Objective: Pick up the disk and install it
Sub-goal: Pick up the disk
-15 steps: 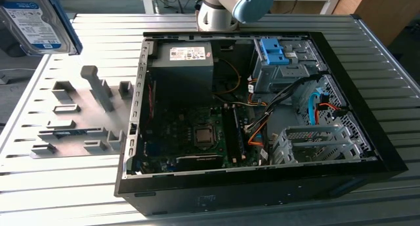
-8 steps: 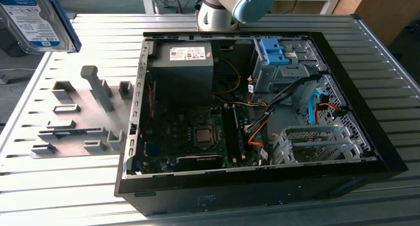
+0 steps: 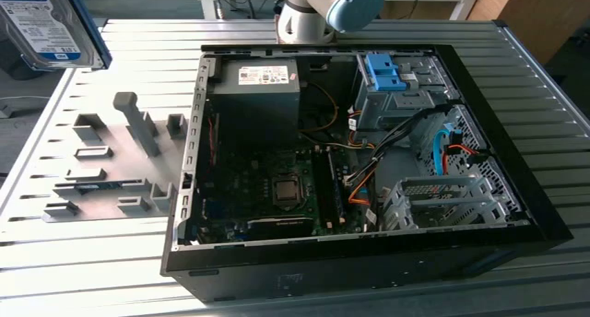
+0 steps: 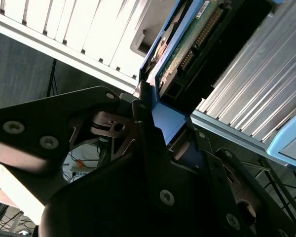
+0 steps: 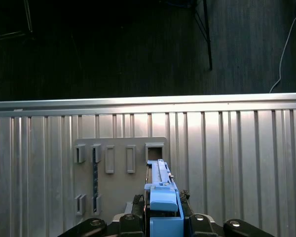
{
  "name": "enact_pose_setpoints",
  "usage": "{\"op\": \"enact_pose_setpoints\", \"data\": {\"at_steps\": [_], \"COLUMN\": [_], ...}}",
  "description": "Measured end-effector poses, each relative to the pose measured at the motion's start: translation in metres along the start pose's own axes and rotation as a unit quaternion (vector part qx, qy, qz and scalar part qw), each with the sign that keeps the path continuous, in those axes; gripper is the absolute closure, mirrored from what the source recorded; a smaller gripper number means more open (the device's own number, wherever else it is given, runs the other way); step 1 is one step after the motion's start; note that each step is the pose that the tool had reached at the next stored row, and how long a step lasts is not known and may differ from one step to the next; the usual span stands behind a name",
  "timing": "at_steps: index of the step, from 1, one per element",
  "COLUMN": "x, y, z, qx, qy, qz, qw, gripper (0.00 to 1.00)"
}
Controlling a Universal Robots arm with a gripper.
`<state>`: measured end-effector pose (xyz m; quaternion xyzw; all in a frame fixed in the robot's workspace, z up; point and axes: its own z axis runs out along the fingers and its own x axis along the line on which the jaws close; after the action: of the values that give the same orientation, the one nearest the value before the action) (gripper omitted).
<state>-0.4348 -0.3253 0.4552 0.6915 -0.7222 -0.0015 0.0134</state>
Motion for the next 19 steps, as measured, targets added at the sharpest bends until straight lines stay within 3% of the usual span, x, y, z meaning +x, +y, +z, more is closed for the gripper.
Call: {"op": "enact_pose_setpoints", "data": {"at_steps": [15,19], "x": [0.0003,0.0003], "y": [0.0007,0.0007], "z": [-0.0308,-0.0344], "qx": [0.0000,0.0000], "qy": [0.0000,0.0000], "qz": [0.000,0.000], "qw": [1.0000,1.0000], "gripper": [0.63,0.63]}}
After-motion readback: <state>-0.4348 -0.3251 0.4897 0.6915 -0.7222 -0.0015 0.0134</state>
